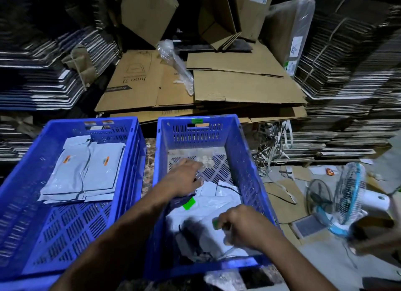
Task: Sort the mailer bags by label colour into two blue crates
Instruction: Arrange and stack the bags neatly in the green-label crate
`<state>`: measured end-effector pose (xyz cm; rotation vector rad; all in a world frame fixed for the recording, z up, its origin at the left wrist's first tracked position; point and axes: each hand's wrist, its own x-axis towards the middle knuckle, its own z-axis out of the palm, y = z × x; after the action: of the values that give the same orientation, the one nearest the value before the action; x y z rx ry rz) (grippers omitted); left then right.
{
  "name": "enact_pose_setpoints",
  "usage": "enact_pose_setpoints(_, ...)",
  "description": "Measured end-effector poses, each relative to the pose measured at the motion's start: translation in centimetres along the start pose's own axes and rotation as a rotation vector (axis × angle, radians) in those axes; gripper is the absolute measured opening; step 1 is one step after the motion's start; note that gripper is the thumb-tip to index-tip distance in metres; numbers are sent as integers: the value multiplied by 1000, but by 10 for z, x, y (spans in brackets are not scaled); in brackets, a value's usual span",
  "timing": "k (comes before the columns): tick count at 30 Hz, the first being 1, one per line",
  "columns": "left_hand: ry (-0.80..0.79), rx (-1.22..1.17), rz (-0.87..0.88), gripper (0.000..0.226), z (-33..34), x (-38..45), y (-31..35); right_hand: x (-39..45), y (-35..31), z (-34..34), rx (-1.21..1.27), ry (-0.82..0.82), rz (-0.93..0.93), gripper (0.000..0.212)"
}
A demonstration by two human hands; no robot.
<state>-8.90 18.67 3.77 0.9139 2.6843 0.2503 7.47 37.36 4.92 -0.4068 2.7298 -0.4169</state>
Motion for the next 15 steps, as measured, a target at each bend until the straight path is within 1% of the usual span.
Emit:
enact_pose_setpoints(2, 128, 169, 51, 66, 7, -9, 7, 16, -4, 24, -120, -149, 17, 45)
enact_pose_setpoints(3, 171, 226, 71, 67, 8, -13, 8, 21, -6, 33, -141, -192, 12, 45)
enact_pose_setpoints(5, 281, 326, 103, 69, 7, -21, 4, 31, -7, 33, -134, -205, 22, 41)
enact_pose_setpoints(7, 376, 364, 69, 70, 4, -30, -8, 47, 0, 16, -20, -197, 20, 24)
enact_pose_setpoints(8, 387, 364, 26, 71, 3, -33, -16, 60, 5, 6, 40, -138, 24, 14)
enact_pose_setpoints(9, 387, 368, -22, 72, 3, -36, -24, 76, 13, -3, 73, -46, 40, 9)
enact_pose_setpoints(11, 337, 335, -122, 74, 5, -41, -37, 117, 33, -13, 59, 114, 105, 10)
enact_pose_setpoints(12, 327, 278, -160, 74, 7, -42, -41, 135, 40, -15, 47, 127, 157, 14)
enact_pose_setpoints(13, 327, 195, -198, 74, 8, -44, -44, 153, 51, -11, 30, 84, 231, 20)
enact_pose_setpoints(14, 338, 108, -233, 76, 8, -45, -47, 169, 64, -2, 18, 17, 284, 25)
enact_pose_setpoints(15, 349, 46, -253, 77, 9, -45, -48, 186, 86, 12, 9, -86, 330, 28)
